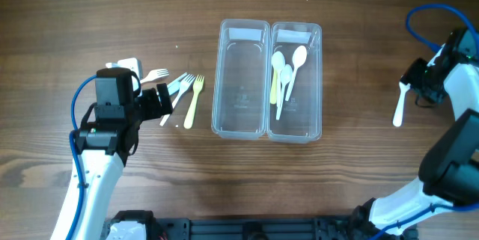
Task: Pack container
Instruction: 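Place the white spoon into the right container and withdraw, then grasp the last white spoon with the right gripper, then place the last white spoon into the right container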
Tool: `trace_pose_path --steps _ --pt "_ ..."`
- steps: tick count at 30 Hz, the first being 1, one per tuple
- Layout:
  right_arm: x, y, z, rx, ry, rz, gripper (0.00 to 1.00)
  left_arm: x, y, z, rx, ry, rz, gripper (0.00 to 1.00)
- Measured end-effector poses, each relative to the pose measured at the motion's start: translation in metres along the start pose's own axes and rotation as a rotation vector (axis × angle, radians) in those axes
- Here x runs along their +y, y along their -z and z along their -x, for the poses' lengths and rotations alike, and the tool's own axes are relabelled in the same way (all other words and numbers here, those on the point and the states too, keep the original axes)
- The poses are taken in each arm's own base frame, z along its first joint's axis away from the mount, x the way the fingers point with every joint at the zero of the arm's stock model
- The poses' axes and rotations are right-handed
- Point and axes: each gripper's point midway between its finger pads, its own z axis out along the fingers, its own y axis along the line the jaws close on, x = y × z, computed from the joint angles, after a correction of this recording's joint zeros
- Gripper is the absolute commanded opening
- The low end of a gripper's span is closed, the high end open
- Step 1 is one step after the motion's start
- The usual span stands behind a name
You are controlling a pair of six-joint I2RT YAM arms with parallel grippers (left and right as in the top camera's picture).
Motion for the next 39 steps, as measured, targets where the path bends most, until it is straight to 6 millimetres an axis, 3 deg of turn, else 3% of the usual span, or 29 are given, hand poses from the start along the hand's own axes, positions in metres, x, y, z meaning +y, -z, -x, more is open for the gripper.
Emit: trace_pose_path --steps 5,11,16,22,34,39 --pt "-0.003 -0.021 -0.02 0.093 0.04 -0.011 0.47 0.0 0.0 0.0 0.0 0.0 0.0 1.0" --pt "-0.005 -0.022 -0.033 0.141 0.054 -0.017 0.45 0.0 0.0 0.0 0.0 0.0 0.0 1.0" --pt "-0.011 -0.031 -0.057 0.192 0.054 -0.032 0.44 0.0 0.0 0.0 0.0 0.0 0.0 1.0" --pt "-0.013 -0.032 -0.055 0.178 0.046 -0.047 0.26 0.0 0.0 0.0 0.0 0.0 0.0 1.0" --pt "-0.014 -0.032 -0.054 0.168 0.043 -0.046 0.15 0.0 0.0 0.0 0.0 0.0 0.0 1.0" --pt "0.005 -0.026 -0.054 0.16 0.05 0.04 0.13 0.0 0.0 0.0 0.0 0.0 0.0 1.0"
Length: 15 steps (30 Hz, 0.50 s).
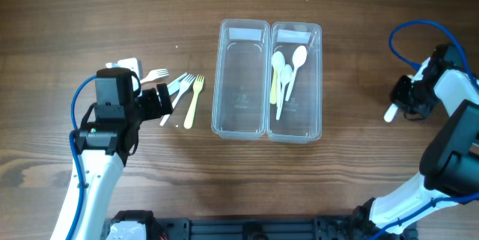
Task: Pack container
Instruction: 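Place the last white spoon into the right container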
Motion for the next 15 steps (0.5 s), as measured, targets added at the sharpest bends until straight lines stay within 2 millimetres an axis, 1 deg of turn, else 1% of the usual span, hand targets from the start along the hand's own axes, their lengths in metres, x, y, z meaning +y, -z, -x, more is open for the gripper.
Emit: trace_pose_path --steps 2,3,4,5,6,7,9,10,11,13,15 --pt "0.018 0.014 0.004 -0.036 0.03 0.048 0.12 0.0 0.0 0.0 0.0 0.0 0.0 1.0" --pt "0.031 0.028 0.007 -0.073 0.055 0.079 0.11 0.0 0.0 0.0 0.0 0.0 0.0 1.0" --pt "0.035 0.032 0.008 -0.084 0.061 0.088 0.11 0.0 0.0 0.0 0.0 0.0 0.0 1.0" --pt "0.061 0.061 0.013 -0.158 0.116 0.154 0.1 0.0 0.0 0.0 0.0 0.0 0.0 1.0" --pt "0.076 0.077 0.013 -0.193 0.147 0.194 0.1 0.0 0.0 0.0 0.0 0.0 0.0 1.0" --pt "0.088 0.087 0.011 -0.214 0.172 0.225 0.11 0.0 0.0 0.0 0.0 0.0 0.0 1.0" --pt "0.131 0.12 -0.002 -0.268 0.276 0.327 0.11 0.0 0.0 0.0 0.0 0.0 0.0 1.0" --pt "0.153 0.133 -0.012 -0.282 0.335 0.372 0.11 0.0 0.0 0.0 0.0 0.0 0.0 1.0" --pt "0.172 0.141 -0.024 -0.283 0.39 0.41 0.11 0.0 0.0 0.0 0.0 0.0 0.0 1.0" --pt "0.199 0.144 -0.044 -0.267 0.47 0.45 0.11 0.0 0.0 0.0 0.0 0.0 0.0 1.0" --pt "0.227 0.143 -0.064 -0.258 0.555 0.489 0.11 0.0 0.0 0.0 0.0 0.0 0.0 1.0"
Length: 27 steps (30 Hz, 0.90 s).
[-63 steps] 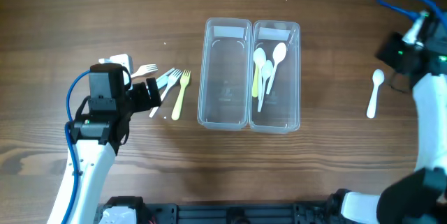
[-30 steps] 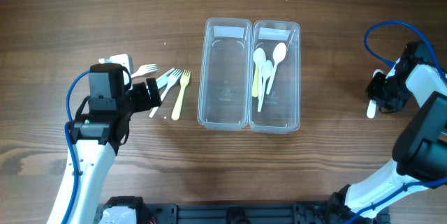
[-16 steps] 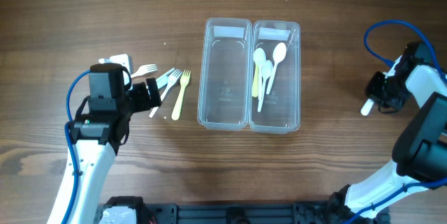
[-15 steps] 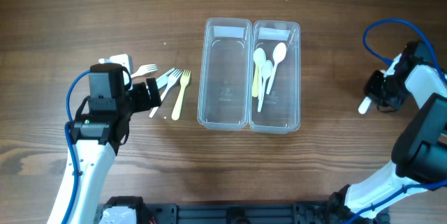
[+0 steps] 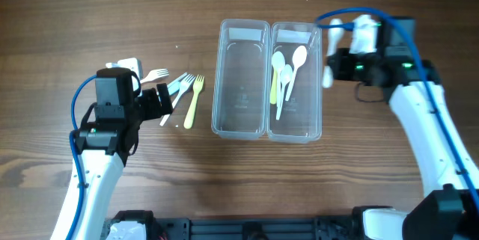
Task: Pack container
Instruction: 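Place the last white spoon into the right container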
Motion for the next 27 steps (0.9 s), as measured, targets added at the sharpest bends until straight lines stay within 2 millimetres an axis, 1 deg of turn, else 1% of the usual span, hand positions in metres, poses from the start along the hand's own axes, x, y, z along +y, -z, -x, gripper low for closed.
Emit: trace_pose_path --steps 1,2,3,4,5,6,7,9,11,12,14,16,18,19,20,22,23,25,27 --pt "0.016 -0.009 -0.006 0.013 0.034 0.025 0.11 0.0 0.0 0.0 0.0 0.0 0.0 1.0" --pt "0.024 -0.017 -0.011 0.023 0.05 0.034 0.12 0.0 0.0 0.0 0.0 0.0 0.0 1.0" --pt "0.029 -0.026 -0.016 0.033 0.06 0.039 0.13 0.0 0.0 0.0 0.0 0.0 0.0 1.0" --pt "0.033 -0.037 -0.022 0.048 0.064 0.043 0.19 0.0 0.0 0.0 0.0 0.0 0.0 1.0" --pt "0.034 -0.048 -0.029 0.068 0.061 0.045 0.21 0.0 0.0 0.0 0.0 0.0 0.0 1.0" --pt "0.03 -0.074 -0.057 0.152 0.041 0.036 0.32 0.0 0.0 0.0 0.0 0.0 0.0 1.0" --pt "0.027 -0.084 -0.07 0.191 0.032 0.029 0.36 0.0 0.0 0.0 0.0 0.0 0.0 1.0" --pt "0.03 -0.09 -0.073 0.201 0.057 0.035 0.47 0.0 0.0 0.0 0.0 0.0 0.0 1.0" --pt "0.035 -0.089 -0.072 0.196 0.081 0.044 0.52 0.0 0.0 0.0 0.0 0.0 0.0 1.0" --pt "0.039 -0.087 -0.068 0.185 0.105 0.054 0.55 0.0 0.0 0.0 0.0 0.0 0.0 1.0" --pt "0.047 -0.077 -0.053 0.141 0.129 0.066 0.59 0.0 0.0 0.0 0.0 0.0 0.0 1.0" --pt "0.058 -0.06 -0.03 0.068 0.163 0.083 0.62 0.0 0.0 0.0 0.0 0.0 0.0 1.0" --pt "0.074 -0.025 0.007 -0.064 0.197 0.106 0.64 0.0 0.0 0.0 0.0 0.0 0.0 1.0" --pt "0.078 -0.009 0.022 -0.122 0.205 0.109 0.64 0.0 0.0 0.0 0.0 0.0 0.0 1.0" --pt "0.077 0.009 0.037 -0.185 0.207 0.097 0.65 0.0 0.0 0.0 -0.001 0.0 -0.002 1.0" --pt "0.064 0.04 0.057 -0.276 0.189 0.053 0.66 -0.004 0.0 -0.001 0.005 0.0 -0.025 1.0" --pt "0.055 0.05 0.062 -0.301 0.173 0.028 0.66 -0.008 0.0 -0.002 0.01 0.0 -0.045 1.0" --pt "0.026 0.066 0.068 -0.331 0.116 -0.041 0.7 -0.019 0.001 -0.007 0.037 0.001 -0.113 1.0" --pt "-0.009 0.072 0.067 -0.324 0.024 -0.109 0.72 -0.031 0.003 -0.011 0.057 0.002 -0.183 1.0"
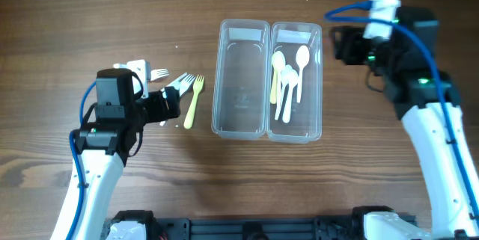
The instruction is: Pack container
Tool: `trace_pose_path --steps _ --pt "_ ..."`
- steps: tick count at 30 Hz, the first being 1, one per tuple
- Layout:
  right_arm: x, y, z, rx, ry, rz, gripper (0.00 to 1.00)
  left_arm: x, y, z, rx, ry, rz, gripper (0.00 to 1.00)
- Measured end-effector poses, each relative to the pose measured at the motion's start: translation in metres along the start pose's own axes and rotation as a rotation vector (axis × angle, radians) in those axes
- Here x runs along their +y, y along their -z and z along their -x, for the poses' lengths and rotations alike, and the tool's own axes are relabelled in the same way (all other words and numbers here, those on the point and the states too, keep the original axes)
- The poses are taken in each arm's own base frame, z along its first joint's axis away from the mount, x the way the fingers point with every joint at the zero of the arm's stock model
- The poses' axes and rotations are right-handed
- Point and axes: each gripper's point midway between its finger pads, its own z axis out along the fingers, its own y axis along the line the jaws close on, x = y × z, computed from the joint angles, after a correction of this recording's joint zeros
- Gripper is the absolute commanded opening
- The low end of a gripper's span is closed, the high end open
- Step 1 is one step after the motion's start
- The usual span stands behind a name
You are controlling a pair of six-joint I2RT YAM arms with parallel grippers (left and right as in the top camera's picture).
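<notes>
Two clear containers stand side by side mid-table. The left container (241, 120) holds nothing. The right container (313, 124) holds several white spoons (290, 83) and a yellow utensil (274, 83). Left of them lie a yellow fork (192, 102) and a few white forks (179, 84). My left gripper (169, 105) hangs low over the white forks' handles, apparently open. My right gripper (338, 45) hovers just beyond the right container's far right corner, open with nothing in it.
The wooden table (239, 173) carries only the containers and cutlery. A blue cable (348, 8) loops from the right arm above the container's corner. One white fork (157, 72) lies beside the left wrist.
My right gripper held a white spoon by the right container's right wall; the spoon now lies inside and the gripper is empty, slightly higher. My left gripper shifted a little toward the forks.
A white spoon lay at the far right with my right gripper beside it. Then the gripper was shut on it there, then held it next to the right container. Now the spoon rests among the others inside. My left arm stayed by the forks until its small shift now.
</notes>
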Motion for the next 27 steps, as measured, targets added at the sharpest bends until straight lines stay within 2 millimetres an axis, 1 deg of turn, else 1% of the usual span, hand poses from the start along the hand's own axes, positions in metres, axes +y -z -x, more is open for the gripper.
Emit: trace_pose_path --steps 1,2,5,8,11,13,16,17,19,20,21,22,24,25,27 --pt "-0.014 0.0 -0.002 0.009 -0.038 -0.032 0.72 -0.004 0.0 -0.001 0.003 0.0 -0.021 1.0" --pt "-0.033 0.001 -0.004 0.019 -0.085 -0.072 0.74 -0.008 0.0 -0.002 0.009 0.0 -0.046 1.0" --pt "-0.076 0.004 -0.012 0.046 -0.196 -0.161 0.77 -0.015 0.001 -0.002 0.013 -0.001 -0.088 1.0" --pt "-0.101 0.001 -0.025 0.087 -0.271 -0.215 0.78 -0.016 0.001 0.0 0.006 0.003 -0.09 0.99" --pt "-0.108 -0.008 -0.036 0.127 -0.306 -0.227 0.77 -0.008 0.002 -0.007 0.048 0.032 -0.04 1.0" --pt "-0.111 -0.015 -0.044 0.159 -0.328 -0.231 0.77 0.002 0.005 -0.018 0.141 0.052 0.028 1.0" --pt "-0.112 -0.018 -0.047 0.172 -0.335 -0.232 0.76 0.012 0.008 -0.021 0.266 0.05 0.107 1.0" --pt "-0.113 -0.019 -0.047 0.172 -0.338 -0.233 0.76 0.013 0.007 -0.017 0.291 0.043 0.12 1.0" --pt "-0.113 -0.019 -0.048 0.174 -0.338 -0.233 0.75 0.013 -0.001 -0.001 0.312 0.002 0.133 0.99" --pt "-0.113 -0.019 -0.048 0.174 -0.338 -0.233 0.75 0.012 -0.005 0.003 0.318 -0.018 0.132 0.96" --pt "-0.113 -0.019 -0.048 0.174 -0.338 -0.233 0.75 0.011 -0.011 0.007 0.328 -0.051 0.132 0.9" --pt "-0.113 -0.019 -0.048 0.175 -0.339 -0.233 0.75 0.009 -0.021 0.004 0.36 -0.105 0.126 0.84" --pt "-0.113 -0.019 -0.048 0.176 -0.339 -0.233 0.75 0.007 -0.034 -0.005 0.409 -0.159 0.114 0.72" --pt "-0.113 -0.019 -0.048 0.176 -0.339 -0.233 0.75 0.006 -0.044 -0.011 0.444 -0.198 0.102 0.7" --pt "-0.113 -0.02 -0.049 0.177 -0.34 -0.233 0.75 0.002 -0.064 -0.027 0.514 -0.285 0.08 0.7"
